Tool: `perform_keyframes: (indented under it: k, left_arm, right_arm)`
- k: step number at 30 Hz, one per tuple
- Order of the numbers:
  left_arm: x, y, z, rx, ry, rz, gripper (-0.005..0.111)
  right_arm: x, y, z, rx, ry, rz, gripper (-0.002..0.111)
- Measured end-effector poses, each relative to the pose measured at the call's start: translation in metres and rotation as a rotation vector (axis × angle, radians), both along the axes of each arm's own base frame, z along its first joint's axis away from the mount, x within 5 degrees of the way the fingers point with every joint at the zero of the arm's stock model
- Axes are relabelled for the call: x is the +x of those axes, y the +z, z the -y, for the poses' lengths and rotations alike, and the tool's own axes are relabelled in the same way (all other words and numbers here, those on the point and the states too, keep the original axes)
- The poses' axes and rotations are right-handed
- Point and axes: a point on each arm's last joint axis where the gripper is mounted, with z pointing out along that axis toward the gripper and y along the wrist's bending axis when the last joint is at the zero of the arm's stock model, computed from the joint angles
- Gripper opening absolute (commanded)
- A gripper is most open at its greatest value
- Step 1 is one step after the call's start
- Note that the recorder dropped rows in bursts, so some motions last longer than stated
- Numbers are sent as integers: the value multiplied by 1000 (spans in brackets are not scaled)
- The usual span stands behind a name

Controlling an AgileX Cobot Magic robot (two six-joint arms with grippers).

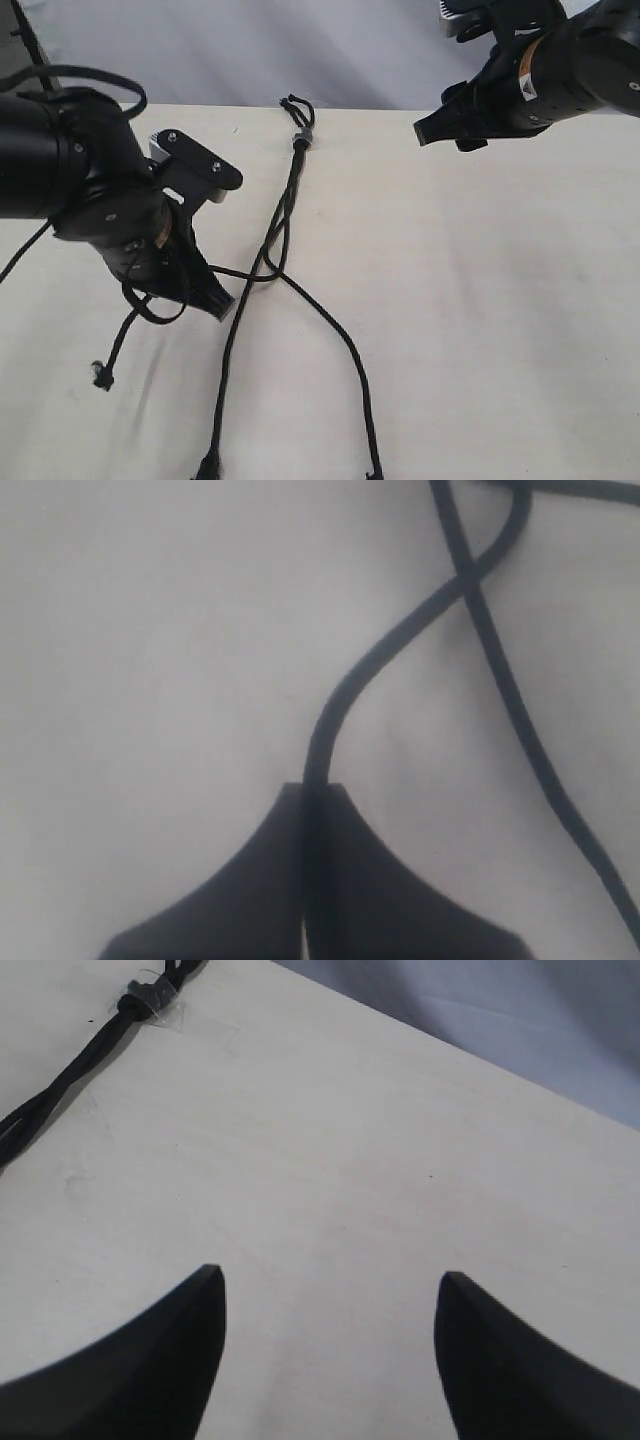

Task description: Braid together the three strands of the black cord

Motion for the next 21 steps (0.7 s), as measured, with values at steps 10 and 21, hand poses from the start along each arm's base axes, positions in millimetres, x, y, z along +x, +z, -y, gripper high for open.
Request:
perform_keyframes:
  k: [10,21]
  left_arm:
    - [-11,-21,-3,-44,-43,10,3]
    - [-21,-34,-8,-66,3,-20,52]
  right_arm:
    - [0,0,0,30,-20,-4,59]
    - [-7,-3,-18,154,-40,-50,59]
